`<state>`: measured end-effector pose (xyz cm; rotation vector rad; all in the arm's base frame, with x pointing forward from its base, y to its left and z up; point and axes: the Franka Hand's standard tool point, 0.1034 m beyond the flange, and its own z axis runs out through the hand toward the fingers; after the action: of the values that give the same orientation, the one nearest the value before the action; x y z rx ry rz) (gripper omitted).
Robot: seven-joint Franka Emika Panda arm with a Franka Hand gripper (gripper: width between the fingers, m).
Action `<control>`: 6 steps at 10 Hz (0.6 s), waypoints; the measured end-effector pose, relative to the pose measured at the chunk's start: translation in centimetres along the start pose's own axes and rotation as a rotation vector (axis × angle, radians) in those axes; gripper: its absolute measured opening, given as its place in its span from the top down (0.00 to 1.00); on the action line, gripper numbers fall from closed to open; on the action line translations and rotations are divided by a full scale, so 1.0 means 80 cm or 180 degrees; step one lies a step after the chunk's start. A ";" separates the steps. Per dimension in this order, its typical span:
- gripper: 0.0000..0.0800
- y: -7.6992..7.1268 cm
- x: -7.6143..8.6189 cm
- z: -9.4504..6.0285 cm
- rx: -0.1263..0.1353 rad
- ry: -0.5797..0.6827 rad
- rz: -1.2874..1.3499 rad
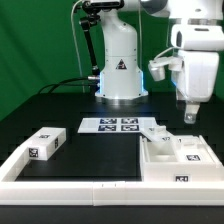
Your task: Assemble cabinet
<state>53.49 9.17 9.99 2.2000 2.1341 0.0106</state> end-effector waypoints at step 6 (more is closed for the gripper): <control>0.00 -0.004 -0.009 0.005 0.0035 -0.0008 -0.0229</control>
Offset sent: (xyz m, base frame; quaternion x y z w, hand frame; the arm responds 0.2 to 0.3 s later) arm 0.0000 0.0000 0.0000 0.0000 0.0000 0.0000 1.0000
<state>53.20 8.44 9.64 2.1261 2.2159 -0.0084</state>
